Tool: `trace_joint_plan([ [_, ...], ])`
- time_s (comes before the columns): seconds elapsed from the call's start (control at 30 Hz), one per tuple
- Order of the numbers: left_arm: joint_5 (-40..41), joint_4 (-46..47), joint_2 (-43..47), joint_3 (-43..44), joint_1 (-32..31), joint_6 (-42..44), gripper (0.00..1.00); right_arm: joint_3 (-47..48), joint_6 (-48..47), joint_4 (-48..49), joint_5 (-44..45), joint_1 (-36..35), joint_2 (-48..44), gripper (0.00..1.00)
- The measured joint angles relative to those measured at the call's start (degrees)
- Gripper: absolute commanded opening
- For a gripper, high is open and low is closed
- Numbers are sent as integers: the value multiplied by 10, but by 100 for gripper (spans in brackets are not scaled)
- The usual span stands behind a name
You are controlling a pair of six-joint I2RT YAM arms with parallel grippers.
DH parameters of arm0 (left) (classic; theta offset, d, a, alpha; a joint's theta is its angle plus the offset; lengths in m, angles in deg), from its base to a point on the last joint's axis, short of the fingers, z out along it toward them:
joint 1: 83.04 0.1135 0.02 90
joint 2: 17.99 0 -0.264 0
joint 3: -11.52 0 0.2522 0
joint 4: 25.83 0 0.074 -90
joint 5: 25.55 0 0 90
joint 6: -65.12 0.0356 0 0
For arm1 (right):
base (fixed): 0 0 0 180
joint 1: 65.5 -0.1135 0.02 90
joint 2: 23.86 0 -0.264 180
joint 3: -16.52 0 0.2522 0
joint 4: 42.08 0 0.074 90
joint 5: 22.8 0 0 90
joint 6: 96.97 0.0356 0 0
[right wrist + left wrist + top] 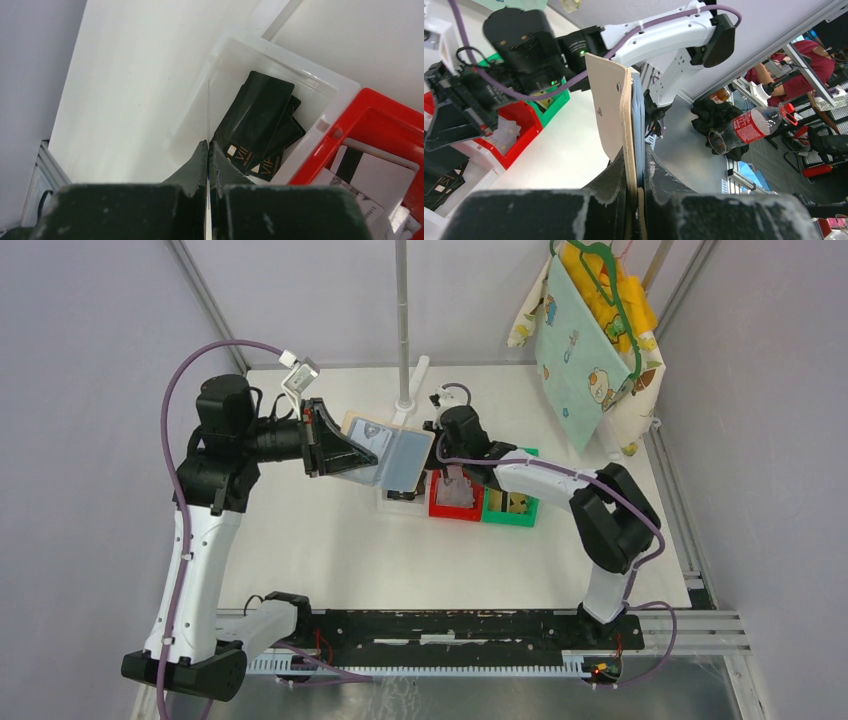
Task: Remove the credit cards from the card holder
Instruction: Place the credit card in the storage box.
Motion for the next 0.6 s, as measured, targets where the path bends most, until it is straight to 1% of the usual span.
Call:
trace_joint_plan([
  [0.27, 0, 0, 13, 5, 0, 0, 2, 65, 32, -5, 76, -36, 81, 0],
  [0.6, -1, -2, 23, 5, 0, 0, 2, 70, 76, -7, 130, -54, 110, 0],
])
